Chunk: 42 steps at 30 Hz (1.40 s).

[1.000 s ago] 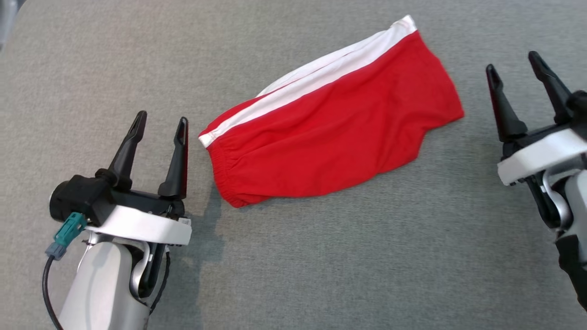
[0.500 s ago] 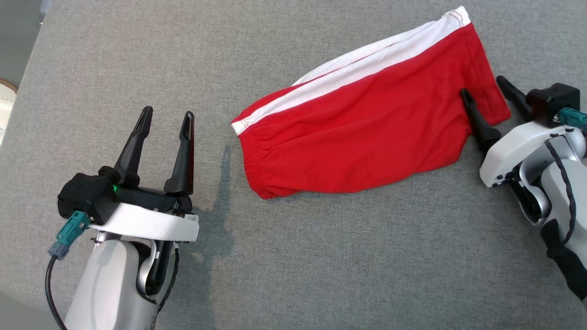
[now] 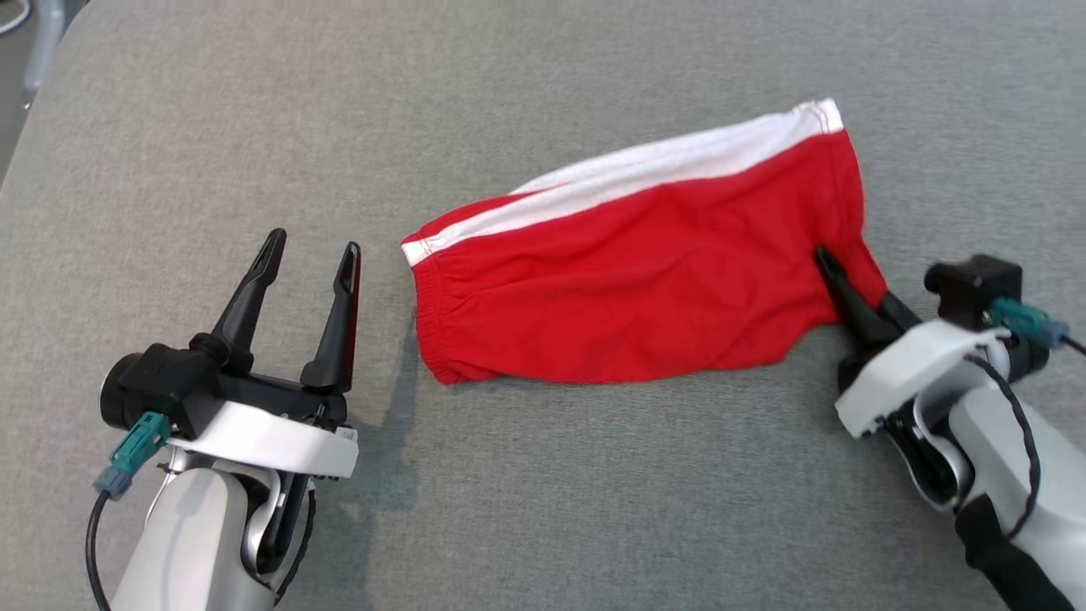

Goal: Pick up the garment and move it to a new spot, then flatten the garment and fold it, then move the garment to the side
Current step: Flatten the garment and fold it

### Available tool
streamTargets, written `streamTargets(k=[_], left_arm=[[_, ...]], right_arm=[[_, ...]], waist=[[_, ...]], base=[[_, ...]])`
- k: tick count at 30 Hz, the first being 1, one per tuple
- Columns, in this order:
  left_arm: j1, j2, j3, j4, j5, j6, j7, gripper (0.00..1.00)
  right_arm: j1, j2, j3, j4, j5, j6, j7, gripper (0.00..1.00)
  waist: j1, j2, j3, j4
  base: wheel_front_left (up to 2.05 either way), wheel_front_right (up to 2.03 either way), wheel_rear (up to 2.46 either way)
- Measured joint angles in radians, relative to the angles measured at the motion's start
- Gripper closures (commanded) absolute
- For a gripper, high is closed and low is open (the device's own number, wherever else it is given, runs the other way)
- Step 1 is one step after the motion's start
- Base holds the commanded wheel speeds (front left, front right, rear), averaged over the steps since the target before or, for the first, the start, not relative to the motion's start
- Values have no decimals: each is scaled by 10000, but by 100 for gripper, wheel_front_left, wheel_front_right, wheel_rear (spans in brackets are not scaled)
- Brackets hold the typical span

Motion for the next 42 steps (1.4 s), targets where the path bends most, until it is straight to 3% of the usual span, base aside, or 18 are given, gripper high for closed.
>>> streamTargets(k=[4, 5, 7, 13, 25, 32, 37, 42], left_arm=[[169, 44, 88, 2, 25, 0, 0, 0], [287, 82, 151, 6, 35, 0, 0, 0], [364, 109, 161, 2, 46, 0, 0, 0], [562, 188, 173, 6, 54, 0, 0, 0], [684, 366, -29, 48, 50, 0, 2, 0], [687, 397, -33, 33, -29, 40, 4, 0], [667, 374, -159, 42, -38, 44, 15, 0], [573, 293, -313, 71, -84, 44, 13, 0]], right_arm=[[926, 44, -849, -731, -36, 0, -42, 100], [1676, 184, -1710, -1338, -232, 0, -42, 100], [2479, 410, -2464, -1954, -527, 0, -42, 100], [3978, 1066, -3743, -2886, -1154, 0, -44, 100], [4361, 1340, -4196, -2771, -1446, 0, -44, 100], [3014, 1507, -2851, -3160, -1335, -2, -42, 100], [1825, 2128, -1116, -3703, -1331, -2, 13, 100], [914, 2731, 554, -3394, -1085, 0, 111, 100]], waist=[[0, 0, -189, -251], [0, 0, -309, -414], [0, 0, -442, -547], [-1, 0, -707, -824], [0, 0, -857, -1090], [0, 0, -867, -1147], [0, 0, -880, -1076], [0, 0, -875, -816]], base=[[0, 0, 0], [0, 0, 0], [0, 0, 0], [0, 0, 0], [0, 0, 0], [0, 0, 0], [0, 0, 0], [0, 0, 0]])
